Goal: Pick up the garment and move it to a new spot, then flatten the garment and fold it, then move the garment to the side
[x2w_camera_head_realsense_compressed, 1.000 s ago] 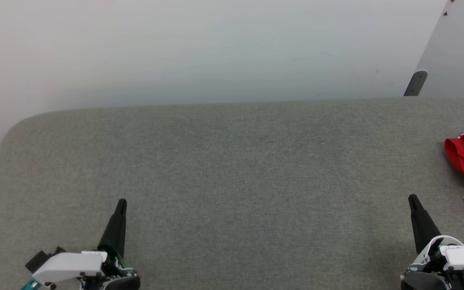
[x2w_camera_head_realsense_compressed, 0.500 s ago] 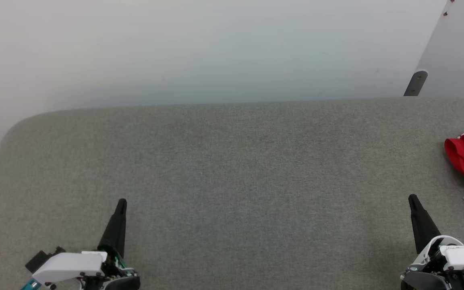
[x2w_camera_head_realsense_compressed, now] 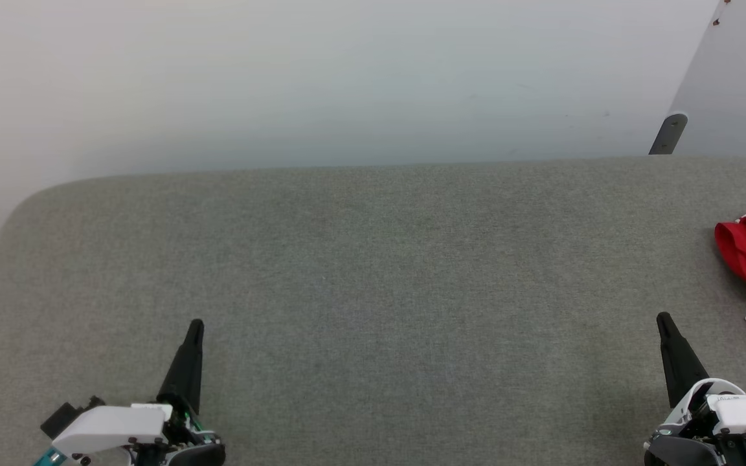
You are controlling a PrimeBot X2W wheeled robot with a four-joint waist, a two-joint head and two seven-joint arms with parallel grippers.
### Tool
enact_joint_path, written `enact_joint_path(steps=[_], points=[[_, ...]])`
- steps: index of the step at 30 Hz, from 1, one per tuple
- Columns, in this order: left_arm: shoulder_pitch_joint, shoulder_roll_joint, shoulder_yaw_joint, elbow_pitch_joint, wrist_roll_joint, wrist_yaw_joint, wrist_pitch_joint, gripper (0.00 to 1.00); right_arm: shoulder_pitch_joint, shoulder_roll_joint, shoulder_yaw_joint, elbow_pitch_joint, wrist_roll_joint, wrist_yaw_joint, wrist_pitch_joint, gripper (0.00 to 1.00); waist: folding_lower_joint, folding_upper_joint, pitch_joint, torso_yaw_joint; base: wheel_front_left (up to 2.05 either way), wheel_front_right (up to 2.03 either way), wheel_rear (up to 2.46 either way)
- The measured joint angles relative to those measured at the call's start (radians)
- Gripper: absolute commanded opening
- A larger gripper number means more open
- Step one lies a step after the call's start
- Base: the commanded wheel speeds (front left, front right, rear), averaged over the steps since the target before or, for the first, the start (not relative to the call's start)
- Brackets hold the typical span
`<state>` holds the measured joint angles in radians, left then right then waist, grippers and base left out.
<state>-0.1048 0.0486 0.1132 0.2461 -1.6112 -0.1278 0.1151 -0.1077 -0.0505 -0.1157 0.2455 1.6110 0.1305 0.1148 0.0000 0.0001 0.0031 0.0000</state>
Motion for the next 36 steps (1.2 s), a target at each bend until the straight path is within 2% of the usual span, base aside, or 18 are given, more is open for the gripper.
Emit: enact_joint_path(steps=[36], points=[[0.000, 0.000, 0.000, 0.000, 0.000, 0.000, 0.000, 0.00, 0.000, 0.000, 0.000, 0.000, 0.000, 0.000, 0.000, 0.00, 0.0000, 0.0000, 0.000, 0.000, 0.00, 0.00, 0.00]])
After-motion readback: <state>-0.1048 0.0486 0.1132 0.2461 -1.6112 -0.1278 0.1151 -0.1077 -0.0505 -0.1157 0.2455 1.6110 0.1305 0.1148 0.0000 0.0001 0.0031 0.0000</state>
